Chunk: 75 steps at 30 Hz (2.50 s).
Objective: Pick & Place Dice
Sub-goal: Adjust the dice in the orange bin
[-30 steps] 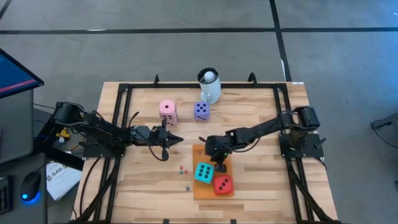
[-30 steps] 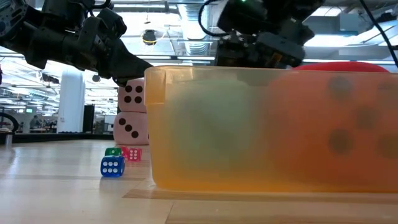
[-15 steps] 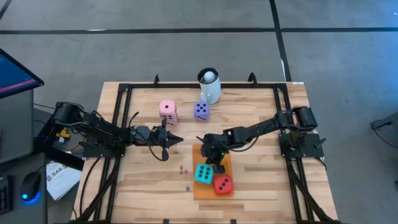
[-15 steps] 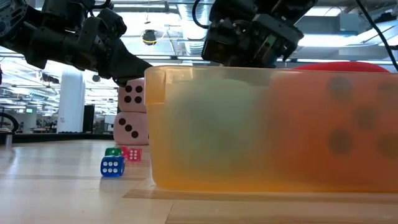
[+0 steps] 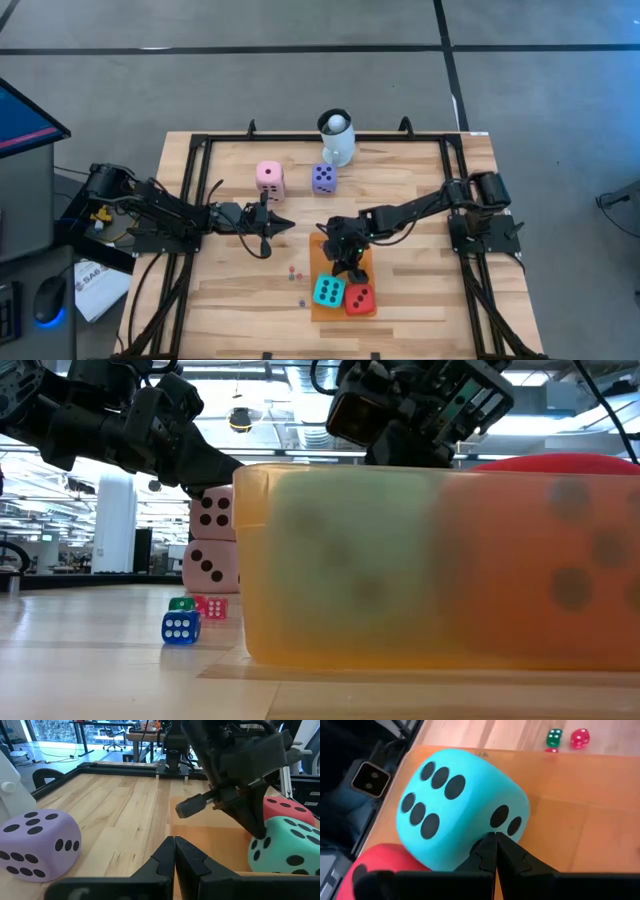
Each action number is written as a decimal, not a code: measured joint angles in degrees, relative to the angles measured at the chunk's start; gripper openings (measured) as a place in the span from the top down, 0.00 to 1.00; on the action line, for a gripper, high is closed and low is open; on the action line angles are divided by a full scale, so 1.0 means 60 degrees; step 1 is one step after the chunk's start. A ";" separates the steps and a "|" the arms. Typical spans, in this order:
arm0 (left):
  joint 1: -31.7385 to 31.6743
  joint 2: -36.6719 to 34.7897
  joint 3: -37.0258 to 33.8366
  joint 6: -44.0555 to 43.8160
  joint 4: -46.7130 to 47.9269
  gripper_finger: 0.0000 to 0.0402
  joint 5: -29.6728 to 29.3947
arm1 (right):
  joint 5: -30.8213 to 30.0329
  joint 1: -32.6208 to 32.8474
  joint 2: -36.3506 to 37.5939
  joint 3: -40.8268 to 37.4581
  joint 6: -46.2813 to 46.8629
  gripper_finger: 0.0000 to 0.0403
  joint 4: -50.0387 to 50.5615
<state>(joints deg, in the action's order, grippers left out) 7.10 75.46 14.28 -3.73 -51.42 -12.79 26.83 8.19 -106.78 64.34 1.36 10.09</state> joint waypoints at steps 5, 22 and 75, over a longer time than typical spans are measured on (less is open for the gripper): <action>-0.0001 0.0000 0.0000 0.0000 0.0000 1.00 0.0002 | -0.0835 -0.0084 -0.0037 -0.0004 0.0271 1.00 -0.0012; 0.0001 0.0000 0.0000 0.0000 -0.0004 1.00 0.0002 | 0.0562 0.0092 -0.0074 -0.0004 0.0199 1.00 -0.0514; -0.0001 0.0004 -0.0004 -0.0004 0.0069 1.00 -0.0002 | 0.1096 0.0197 -0.0762 0.0000 0.0945 1.00 -0.0982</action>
<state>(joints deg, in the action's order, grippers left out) 7.10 75.48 14.26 -3.75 -51.00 -12.80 33.40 9.37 -111.35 64.34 7.03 4.20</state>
